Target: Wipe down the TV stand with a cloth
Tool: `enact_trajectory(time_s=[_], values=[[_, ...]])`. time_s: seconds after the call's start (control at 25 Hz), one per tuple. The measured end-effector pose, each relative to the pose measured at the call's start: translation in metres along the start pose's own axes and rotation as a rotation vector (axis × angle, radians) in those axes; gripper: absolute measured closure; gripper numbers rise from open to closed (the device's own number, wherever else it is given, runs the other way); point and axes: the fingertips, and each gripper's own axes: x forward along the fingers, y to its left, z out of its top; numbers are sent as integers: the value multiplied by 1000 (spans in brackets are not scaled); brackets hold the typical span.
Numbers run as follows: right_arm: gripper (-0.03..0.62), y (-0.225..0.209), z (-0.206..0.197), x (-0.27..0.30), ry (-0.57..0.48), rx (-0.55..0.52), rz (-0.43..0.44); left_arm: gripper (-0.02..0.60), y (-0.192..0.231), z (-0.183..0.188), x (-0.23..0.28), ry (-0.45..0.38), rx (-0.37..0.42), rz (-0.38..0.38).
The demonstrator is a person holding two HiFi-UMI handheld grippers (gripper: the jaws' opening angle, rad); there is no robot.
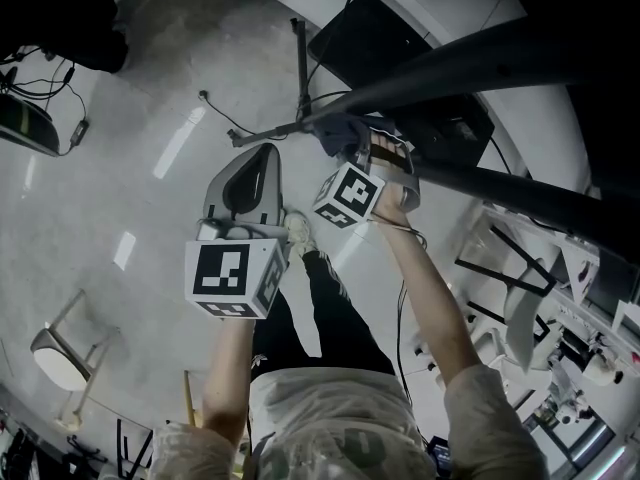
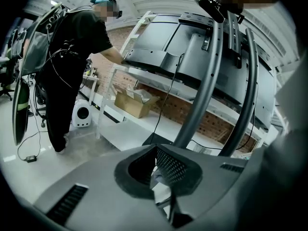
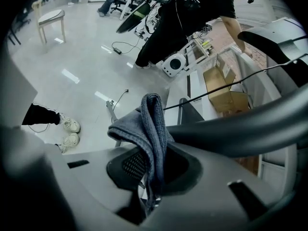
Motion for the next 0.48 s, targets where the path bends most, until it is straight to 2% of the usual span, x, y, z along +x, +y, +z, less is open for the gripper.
enact_trajectory(time_s=[0.24, 0.36, 0.48], values=[[531, -2, 10, -25, -21, 41, -6, 565, -2, 16, -9, -35, 12, 5], [531, -7, 30, -54, -90, 130, 14, 565, -7, 38, -19, -69, 30, 6], [531, -43, 59, -91, -185, 243, -11, 565, -14, 72, -30, -126, 36, 20]])
